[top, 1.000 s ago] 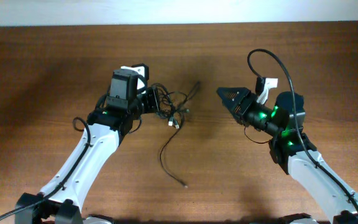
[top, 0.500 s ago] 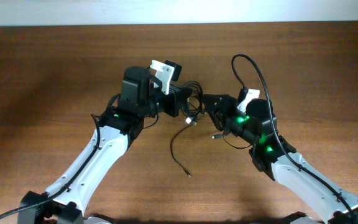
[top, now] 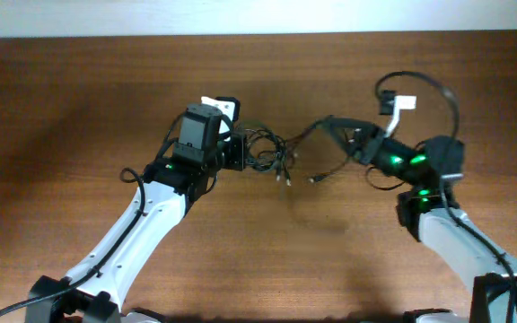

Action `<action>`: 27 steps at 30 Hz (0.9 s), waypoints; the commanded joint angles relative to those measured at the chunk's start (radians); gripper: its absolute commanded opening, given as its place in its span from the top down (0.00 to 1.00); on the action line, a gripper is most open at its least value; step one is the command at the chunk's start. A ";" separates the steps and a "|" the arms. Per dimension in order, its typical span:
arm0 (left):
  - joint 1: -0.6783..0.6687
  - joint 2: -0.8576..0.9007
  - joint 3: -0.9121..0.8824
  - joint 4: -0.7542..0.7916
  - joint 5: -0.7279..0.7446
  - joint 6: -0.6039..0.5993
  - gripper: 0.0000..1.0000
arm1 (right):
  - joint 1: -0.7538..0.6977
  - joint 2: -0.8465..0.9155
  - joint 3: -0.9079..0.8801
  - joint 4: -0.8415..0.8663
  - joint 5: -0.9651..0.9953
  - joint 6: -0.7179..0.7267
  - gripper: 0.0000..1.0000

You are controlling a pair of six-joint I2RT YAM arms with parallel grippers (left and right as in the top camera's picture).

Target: Untangle cables

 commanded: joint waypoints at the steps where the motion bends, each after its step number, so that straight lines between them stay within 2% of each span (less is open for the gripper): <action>1: 0.002 -0.008 0.005 -0.005 -0.129 -0.174 1.00 | -0.071 -0.010 0.011 -0.010 -0.090 0.027 0.96; 2: 0.002 -0.008 0.005 -0.005 -0.134 -0.212 1.00 | -0.075 -0.009 0.011 -0.052 -0.086 0.027 0.96; 4: 0.002 -0.008 0.005 -0.005 -0.248 -0.297 1.00 | -0.075 -0.009 0.011 -0.216 -0.080 0.026 0.96; 5: 0.002 -0.008 0.005 -0.005 -0.335 -0.346 1.00 | -0.075 -0.009 0.011 -0.365 -0.044 0.023 0.96; 7: 0.019 -0.008 0.005 -0.005 -0.438 -0.364 1.00 | -0.075 -0.008 0.011 -0.651 0.129 -0.023 0.96; 8: 0.044 -0.008 0.005 -0.004 -0.460 -0.364 1.00 | -0.075 -0.008 0.011 -0.723 0.192 -0.041 0.96; 10: 0.098 -0.008 0.005 -0.003 -0.433 -0.363 1.00 | -0.075 -0.008 0.011 -0.737 0.204 -0.064 0.96; 11: 0.105 -0.008 0.005 -0.003 -0.347 -0.362 1.00 | -0.075 -0.008 0.011 -0.737 0.198 -0.063 0.85; 12: 0.103 -0.008 0.005 0.000 -0.253 -0.321 1.00 | -0.065 -0.008 0.011 -0.735 0.176 -0.063 0.70; 14: 0.104 -0.008 0.005 0.000 -0.095 -0.317 1.00 | 0.023 -0.008 0.011 -0.732 0.172 -0.051 0.59; 16: 0.078 -0.008 0.005 -0.001 -0.011 -0.289 1.00 | 0.160 -0.008 0.011 -0.704 0.232 -0.052 0.58; 18: 0.044 -0.008 0.005 -0.001 -0.011 -0.243 1.00 | 0.266 -0.007 0.011 -0.631 0.311 -0.045 0.56; 21: 0.000 -0.008 0.005 0.000 -0.011 -0.241 1.00 | 0.360 -0.001 0.011 -0.601 0.472 0.031 0.56; 23: -0.034 -0.008 0.005 0.000 -0.011 -0.241 1.00 | 0.383 0.036 0.012 -0.589 0.568 0.109 0.56; 26: -0.041 -0.008 0.005 0.003 0.026 -0.241 1.00 | 0.383 0.146 0.022 -0.418 0.595 0.142 0.55; 27: -0.040 -0.008 0.005 0.008 0.026 -0.241 1.00 | 0.383 0.183 0.034 -0.417 0.594 0.161 0.55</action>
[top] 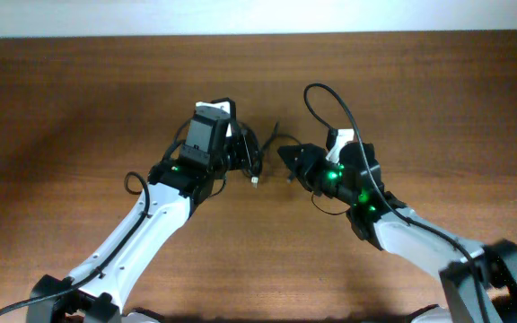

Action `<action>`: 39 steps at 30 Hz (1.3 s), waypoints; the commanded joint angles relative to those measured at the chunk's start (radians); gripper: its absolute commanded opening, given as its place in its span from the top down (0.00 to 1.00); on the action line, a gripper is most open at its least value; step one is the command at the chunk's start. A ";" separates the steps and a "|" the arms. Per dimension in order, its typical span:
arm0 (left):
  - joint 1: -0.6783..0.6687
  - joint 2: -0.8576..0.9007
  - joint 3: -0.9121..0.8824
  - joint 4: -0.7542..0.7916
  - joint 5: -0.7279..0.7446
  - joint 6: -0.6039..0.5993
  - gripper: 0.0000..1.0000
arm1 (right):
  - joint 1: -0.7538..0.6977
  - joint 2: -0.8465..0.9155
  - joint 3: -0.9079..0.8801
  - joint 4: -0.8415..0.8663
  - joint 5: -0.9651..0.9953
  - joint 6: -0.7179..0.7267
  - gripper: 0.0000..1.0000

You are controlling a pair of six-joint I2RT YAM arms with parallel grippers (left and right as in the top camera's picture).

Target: Untangle cables

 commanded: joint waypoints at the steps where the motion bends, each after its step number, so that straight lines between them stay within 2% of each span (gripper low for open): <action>1: -0.002 -0.008 0.005 0.014 0.040 0.021 1.00 | 0.008 0.119 0.046 0.027 0.021 0.039 0.55; 4: -0.002 -0.008 0.005 0.012 0.076 0.036 1.00 | 0.009 0.223 0.160 0.087 -0.059 0.039 0.55; 6: -0.002 -0.008 0.005 0.010 0.076 0.036 1.00 | 0.009 0.224 0.196 0.086 -0.060 0.032 0.55; 10: -0.002 -0.008 0.005 0.011 0.098 0.036 1.00 | 0.032 0.224 0.201 0.051 0.004 0.027 0.55; 12: -0.002 -0.008 0.005 0.011 0.098 0.036 1.00 | 0.042 0.224 0.201 0.031 0.037 -0.032 0.55; 15: -0.002 -0.008 0.005 0.011 0.098 0.036 1.00 | 0.042 0.224 0.201 0.011 0.038 -0.032 0.72; 18: -0.002 -0.008 0.005 0.010 0.098 0.036 1.00 | 0.042 0.224 0.201 0.000 0.037 -0.060 0.96; 19: -0.002 -0.008 0.005 0.006 0.098 0.036 1.00 | 0.040 0.224 0.201 0.000 0.037 -0.078 0.96; 21: -0.001 -0.008 0.005 -0.017 0.013 0.036 1.00 | 0.024 0.224 0.201 0.040 -0.050 -0.079 0.96; 22: -0.001 -0.008 0.005 -0.046 -0.100 0.036 1.00 | -0.010 0.223 0.201 0.101 -0.158 -0.098 0.96; 24: 0.001 -0.008 0.005 -0.060 -0.225 0.035 1.00 | -0.111 0.222 0.201 0.274 -0.383 -0.097 0.96; 26: 0.001 -0.008 0.005 -0.061 -0.326 0.035 1.00 | -0.237 0.222 0.201 0.523 -0.577 0.004 0.96; 28: 0.002 -0.008 0.005 -0.060 -0.431 0.035 1.00 | -0.344 0.222 0.201 0.609 -0.655 0.063 0.96; 31: 0.002 -0.008 0.005 -0.055 -0.507 0.003 1.00 | -0.392 0.222 0.199 0.555 -0.707 0.062 0.96; 32: 0.006 -0.008 0.005 -0.056 -0.616 -0.095 1.00 | -0.392 0.222 0.195 0.480 -0.727 0.054 0.96; 33: 0.017 -0.008 0.005 -0.053 -0.657 -0.128 1.00 | -0.392 0.222 0.193 0.430 -0.731 0.054 0.96; 35: 0.059 -0.008 0.005 -0.049 -0.673 -0.127 1.00 | -0.394 0.222 0.193 0.224 -0.705 -0.057 0.96; 37: 0.109 -0.008 0.005 -0.049 -0.776 -0.121 1.00 | -0.405 0.222 0.193 -0.052 -0.595 -0.168 0.96; 39: 0.156 -0.008 0.005 -0.049 -0.705 -0.120 1.00 | -0.420 0.222 0.193 -0.165 -0.531 -0.271 0.96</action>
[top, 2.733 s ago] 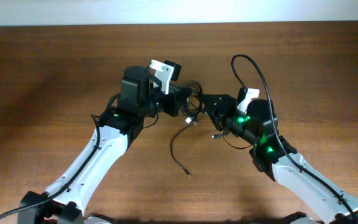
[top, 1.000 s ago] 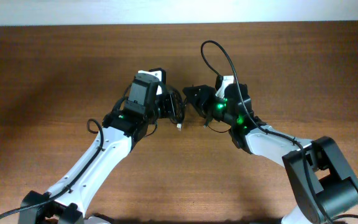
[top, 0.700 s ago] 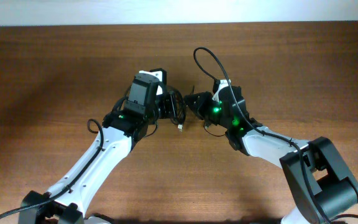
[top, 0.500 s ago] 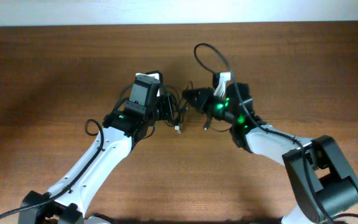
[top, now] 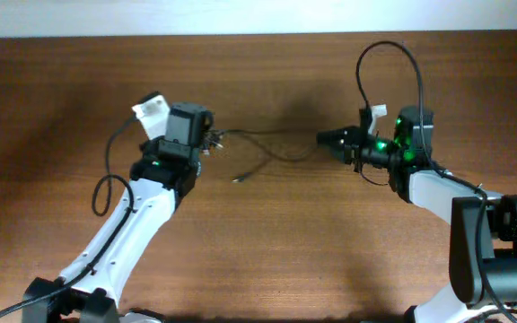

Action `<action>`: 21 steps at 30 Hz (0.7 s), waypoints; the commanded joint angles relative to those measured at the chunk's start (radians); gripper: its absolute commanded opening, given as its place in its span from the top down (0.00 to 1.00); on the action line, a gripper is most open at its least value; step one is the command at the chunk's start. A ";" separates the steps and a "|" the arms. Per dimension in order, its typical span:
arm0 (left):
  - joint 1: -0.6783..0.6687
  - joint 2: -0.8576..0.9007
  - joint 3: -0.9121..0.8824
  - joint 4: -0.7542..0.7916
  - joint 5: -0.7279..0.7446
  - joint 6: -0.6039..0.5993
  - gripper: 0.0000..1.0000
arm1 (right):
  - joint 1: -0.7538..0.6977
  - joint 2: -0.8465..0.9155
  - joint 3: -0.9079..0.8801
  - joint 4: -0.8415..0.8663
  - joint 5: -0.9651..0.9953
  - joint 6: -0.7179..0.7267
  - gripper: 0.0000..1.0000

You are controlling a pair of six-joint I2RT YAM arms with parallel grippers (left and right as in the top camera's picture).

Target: Untangle cables

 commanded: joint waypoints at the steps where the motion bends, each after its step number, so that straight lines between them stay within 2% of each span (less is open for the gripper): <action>1: 0.052 -0.008 0.005 0.005 0.058 -0.010 1.00 | -0.026 -0.006 0.003 -0.094 0.118 -0.161 0.96; 3: 0.064 -0.008 0.005 0.012 0.279 -0.010 1.00 | -0.031 -0.006 0.003 -0.159 0.139 -0.177 0.96; 5: 0.064 -0.008 0.005 0.024 0.365 -0.011 1.00 | -0.029 -0.006 0.003 -0.188 0.130 -0.192 0.96; 6: 0.064 -0.008 0.005 0.042 0.393 -0.021 1.00 | -0.029 -0.006 0.003 -0.198 0.101 -0.274 0.96; 7: 0.064 -0.008 0.005 0.131 0.478 -0.022 1.00 | -0.029 -0.006 0.003 -0.229 0.064 -0.362 0.96; 9: 0.069 -0.008 0.005 0.276 0.500 -0.023 1.00 | -0.030 -0.006 0.003 -0.290 0.036 -0.500 0.96; 10: 0.071 -0.008 0.005 0.332 0.565 -0.041 1.00 | -0.029 -0.006 0.003 -0.341 0.037 -0.562 0.96; 12: 0.071 -0.008 0.005 0.379 0.758 -0.074 1.00 | -0.030 -0.006 0.003 -0.381 0.037 -0.593 0.84; 13: 0.071 -0.008 0.005 0.333 0.879 -0.073 1.00 | -0.030 -0.006 0.003 -0.378 0.037 -0.593 0.78; 15: 0.071 -0.008 0.005 0.162 0.908 -0.051 1.00 | -0.030 -0.006 0.005 -0.374 0.006 -0.592 0.44; 16: 0.071 -0.008 0.005 0.102 0.952 0.015 1.00 | -0.030 -0.006 0.009 -0.353 -0.044 -0.591 0.32; 17: 0.071 -0.008 0.005 0.109 1.079 0.122 1.00 | -0.031 -0.006 0.017 -0.326 -0.092 -0.563 0.28; 18: 0.071 -0.008 0.005 0.139 1.194 0.208 1.00 | -0.031 -0.006 0.019 -0.271 -0.146 -0.509 0.28; 19: 0.071 -0.008 0.005 0.153 1.271 0.258 1.00 | -0.031 -0.006 0.019 -0.215 -0.193 -0.456 0.28; 21: 0.074 -0.008 0.005 0.155 1.345 0.280 1.00 | -0.029 -0.006 0.019 -0.053 -0.306 -0.334 0.28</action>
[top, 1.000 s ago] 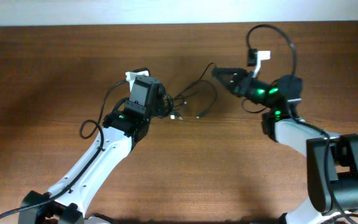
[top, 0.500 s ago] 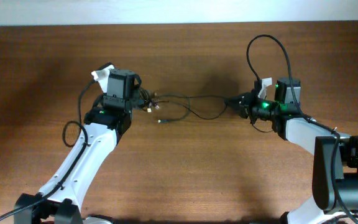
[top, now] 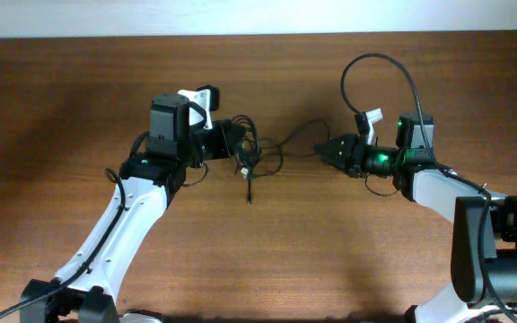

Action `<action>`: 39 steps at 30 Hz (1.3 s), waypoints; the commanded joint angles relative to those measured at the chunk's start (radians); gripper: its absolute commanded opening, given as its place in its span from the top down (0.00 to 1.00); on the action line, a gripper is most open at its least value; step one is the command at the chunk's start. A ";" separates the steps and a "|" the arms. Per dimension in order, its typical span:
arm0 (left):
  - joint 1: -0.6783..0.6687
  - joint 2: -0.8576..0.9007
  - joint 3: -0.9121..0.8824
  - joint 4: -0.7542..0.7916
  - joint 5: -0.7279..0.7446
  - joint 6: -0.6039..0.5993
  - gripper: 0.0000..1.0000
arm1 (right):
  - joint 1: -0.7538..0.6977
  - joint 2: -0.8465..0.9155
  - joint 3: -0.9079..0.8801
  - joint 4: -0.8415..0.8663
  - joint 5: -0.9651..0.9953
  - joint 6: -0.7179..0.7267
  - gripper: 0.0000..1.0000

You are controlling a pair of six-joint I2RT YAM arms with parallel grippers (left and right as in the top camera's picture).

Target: Untangle cables

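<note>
Thin dark cables [top: 267,154] lie on the brown table between my two arms. A looped bundle [top: 243,144] hangs at my left gripper [top: 229,142], which is shut on it, with one plug end [top: 249,195] trailing toward the front. One strand runs right from the bundle to my right gripper [top: 328,150], which is shut on that end. Only the overhead view shows this, and the fingertips are small.
The wooden table [top: 267,260] stretches around both arms. A pale wall edge [top: 258,18] runs along the back. The arms' own black supply cables arc above each wrist, the right one [top: 380,67] in a tall loop.
My left gripper has moved right and toward the middle, so the cable that was stretched between the grippers now sags in loops. The right gripper has shifted slightly left.
At first both grippers held a tangled bundle, about a hand's width apart. Then they stood close together at the table's middle. After that they were far apart with a strand stretched between them. Now they are nearer again and the cable is slack.
</note>
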 commanded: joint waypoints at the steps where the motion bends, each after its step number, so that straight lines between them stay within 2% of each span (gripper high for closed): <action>1: 0.016 -0.008 0.005 0.016 0.250 0.104 1.00 | -0.005 -0.006 0.012 0.153 -0.188 0.151 0.28; 2: 0.048 -0.008 0.005 0.034 0.337 0.104 1.00 | -0.004 -0.006 0.012 0.163 -0.198 0.171 0.28; 3: 0.079 -0.008 0.005 0.036 0.346 0.103 1.00 | 0.005 -0.006 0.012 0.163 -0.198 0.192 0.28; 6: 0.117 0.004 0.005 0.036 0.342 -0.029 1.00 | 0.093 -0.006 0.012 0.163 -0.103 0.195 0.28; 7: 0.117 0.006 0.005 0.035 0.314 -0.179 1.00 | 0.129 -0.006 0.012 0.163 -0.079 0.197 0.30; 8: 0.116 0.006 0.005 0.026 0.229 -0.447 1.00 | 0.172 -0.006 0.012 0.156 -0.079 0.264 0.33; 10: 0.104 0.005 0.005 0.020 0.075 -0.757 1.00 | 0.223 -0.006 0.012 0.152 -0.077 0.350 0.37; 11: 0.083 0.005 0.005 0.000 -0.005 -0.847 1.00 | 0.231 -0.006 0.012 0.152 -0.069 0.433 0.41; 13: 0.051 0.005 0.005 -0.017 -0.122 -1.004 1.00 | 0.232 -0.006 0.012 0.152 -0.065 0.657 0.42; 14: 0.042 0.005 0.005 -0.017 -0.178 -1.028 1.00 | 0.232 -0.006 0.012 0.152 -0.064 0.777 0.52; 15: 0.039 0.005 0.005 -0.017 -0.187 -1.051 1.00 | 0.232 -0.006 0.012 0.153 -0.050 0.805 0.62; 18: 0.039 0.005 0.005 -0.017 -0.240 -1.101 1.00 | 0.257 -0.006 0.012 0.151 -0.035 0.804 0.61; 19: 0.039 0.005 0.005 -0.017 -0.238 -1.110 1.00 | 0.288 -0.006 0.011 0.152 0.025 0.815 0.65; 22: 0.039 0.005 0.005 -0.018 -0.173 -1.109 1.00 | 0.338 -0.006 0.011 0.152 0.153 0.958 0.69; 25: 0.037 0.005 0.005 -0.021 -0.121 -1.052 1.00 | 0.342 -0.006 0.011 0.152 0.204 1.030 0.73; 31: 0.040 0.005 0.005 -0.052 -0.120 -0.928 1.00 | 0.342 -0.006 0.011 0.155 0.168 1.081 0.74; 35: 0.040 0.005 0.005 -0.058 -0.143 -0.917 1.00 | 0.341 -0.006 0.011 0.155 0.058 1.092 0.76; 37: 0.050 0.005 0.005 -0.043 -0.179 -0.917 1.00 | 0.341 -0.006 0.011 0.152 0.053 1.092 0.76; 39: 0.067 0.005 0.005 -0.044 -0.142 -0.892 1.00 | 0.341 -0.006 0.011 0.152 0.077 1.092 0.75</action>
